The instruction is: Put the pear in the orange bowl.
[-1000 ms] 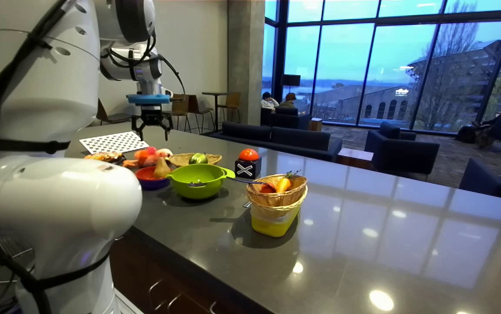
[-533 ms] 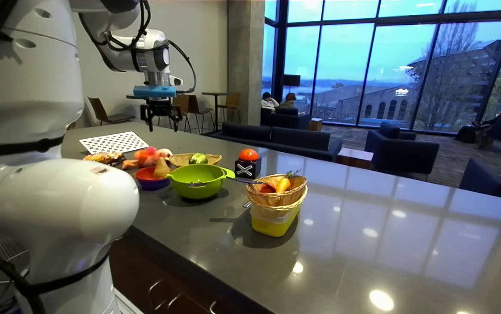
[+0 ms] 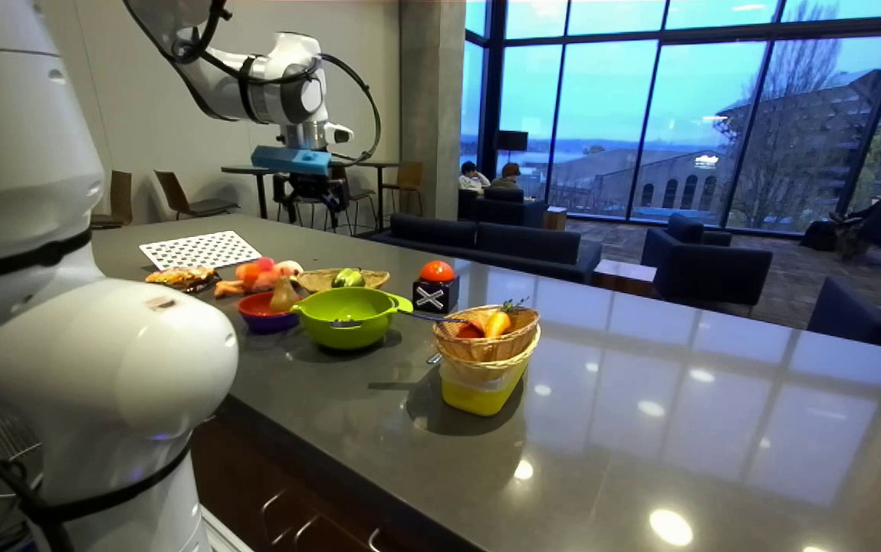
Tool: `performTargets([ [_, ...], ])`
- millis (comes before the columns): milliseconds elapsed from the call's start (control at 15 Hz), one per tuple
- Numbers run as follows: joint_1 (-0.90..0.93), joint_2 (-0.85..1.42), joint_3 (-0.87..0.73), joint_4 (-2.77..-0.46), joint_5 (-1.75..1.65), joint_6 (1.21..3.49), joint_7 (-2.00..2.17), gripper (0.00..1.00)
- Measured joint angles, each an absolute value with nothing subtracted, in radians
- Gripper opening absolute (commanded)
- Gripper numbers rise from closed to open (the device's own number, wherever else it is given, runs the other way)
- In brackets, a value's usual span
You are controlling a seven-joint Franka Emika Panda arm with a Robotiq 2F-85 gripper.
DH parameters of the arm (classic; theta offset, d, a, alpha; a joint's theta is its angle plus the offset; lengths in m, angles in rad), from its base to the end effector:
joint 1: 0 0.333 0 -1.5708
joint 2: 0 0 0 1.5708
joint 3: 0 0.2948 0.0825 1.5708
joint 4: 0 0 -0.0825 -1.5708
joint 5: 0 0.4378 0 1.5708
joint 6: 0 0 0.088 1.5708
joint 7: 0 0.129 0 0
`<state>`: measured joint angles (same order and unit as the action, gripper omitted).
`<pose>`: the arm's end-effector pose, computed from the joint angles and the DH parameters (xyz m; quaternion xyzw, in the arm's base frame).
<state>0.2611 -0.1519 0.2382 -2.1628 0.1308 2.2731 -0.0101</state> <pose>0.5121 0.2873 0.4208 -0.9671 -0.2162 -0.1162 0.0672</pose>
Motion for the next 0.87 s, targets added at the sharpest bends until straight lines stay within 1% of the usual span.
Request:
performTargets([
  [400, 0.243, -0.292, 0.196, -2.283, 0.141, 2.296, -0.008, 1.00],
  [867, 0.242, -0.374, 0.180, -2.346, 0.141, 2.296, -0.005, 1.00],
])
